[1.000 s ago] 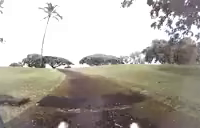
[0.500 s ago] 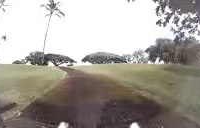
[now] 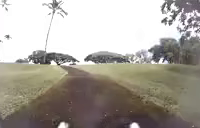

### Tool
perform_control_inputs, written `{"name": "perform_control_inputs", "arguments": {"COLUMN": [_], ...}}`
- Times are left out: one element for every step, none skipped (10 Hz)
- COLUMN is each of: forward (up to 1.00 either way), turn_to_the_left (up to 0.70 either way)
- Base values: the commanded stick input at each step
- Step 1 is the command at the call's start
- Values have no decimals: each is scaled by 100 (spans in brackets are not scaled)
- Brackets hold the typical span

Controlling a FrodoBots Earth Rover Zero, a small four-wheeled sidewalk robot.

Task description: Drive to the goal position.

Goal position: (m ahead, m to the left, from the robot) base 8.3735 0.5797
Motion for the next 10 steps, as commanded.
{"name": "perform_control_inputs", "arguments": {"forward": [85,85,85,85,85,85,85,85,85,85], "turn_to_the_left": [0,0,0,0,0,0,0,0,0,0]}}
